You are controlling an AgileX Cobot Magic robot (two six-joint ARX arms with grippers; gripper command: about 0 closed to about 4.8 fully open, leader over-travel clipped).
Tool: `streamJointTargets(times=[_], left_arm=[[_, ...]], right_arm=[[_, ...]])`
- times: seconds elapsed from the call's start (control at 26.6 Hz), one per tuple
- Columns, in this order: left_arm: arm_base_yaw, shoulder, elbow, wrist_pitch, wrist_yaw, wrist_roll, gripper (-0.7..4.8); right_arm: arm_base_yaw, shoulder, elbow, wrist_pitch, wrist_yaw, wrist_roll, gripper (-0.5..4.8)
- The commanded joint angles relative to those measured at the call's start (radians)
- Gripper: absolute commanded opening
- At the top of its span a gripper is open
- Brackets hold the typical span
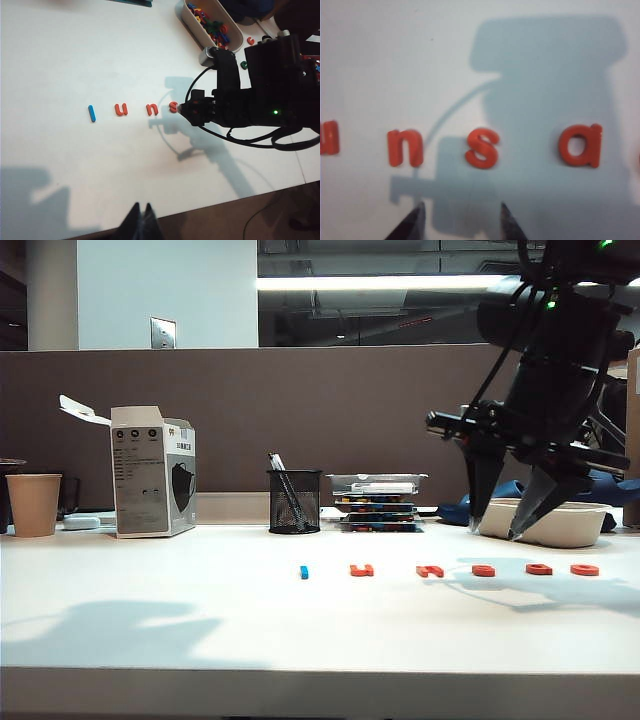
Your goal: Select the appropriate letters from the row of letter magnets placed on the table to arrange into the word "sun".
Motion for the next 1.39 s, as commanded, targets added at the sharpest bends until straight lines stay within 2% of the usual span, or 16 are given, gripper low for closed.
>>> streamJointTargets(times=[0.04, 0.23, 0.41, 0.86, 1.13, 1.39], left_arm=[[-0.001, -0.003, 0.003, 0.003, -0.006, 0.006, -0.04], [-0.001, -0.003, 0.003, 0.003, -0.006, 0.006, -0.04], [-0.001, -0.003, 0.003, 0.003, -0.006, 0.006, -0.04], [-0.001, -0.003, 0.003, -0.005, -0.006, 0.007, -0.04], [-0.001, -0.003, 0.003, -0.005, -0.006, 0.113, -0.04], [-0.001, -0.003, 0.003, 0.003, -0.002, 0.110, -0.04]], right_arm=[[0.000, 0.004, 0.017, 0.019, 0.036, 0.002, 1.92], [0.000, 0.024, 0.053, 0.021, 0.051, 0.002, 2.22], [0.013, 0.072, 0.106, 0.000, 0.070, 0.001, 2.22], [0.030, 0.130, 0.109, -0.016, 0.105, -0.002, 2.21], [0.037, 0.153, 0.109, -0.017, 0.106, -0.002, 2.21], [0.037, 0.168, 0.109, -0.016, 0.123, -0.001, 2.21]])
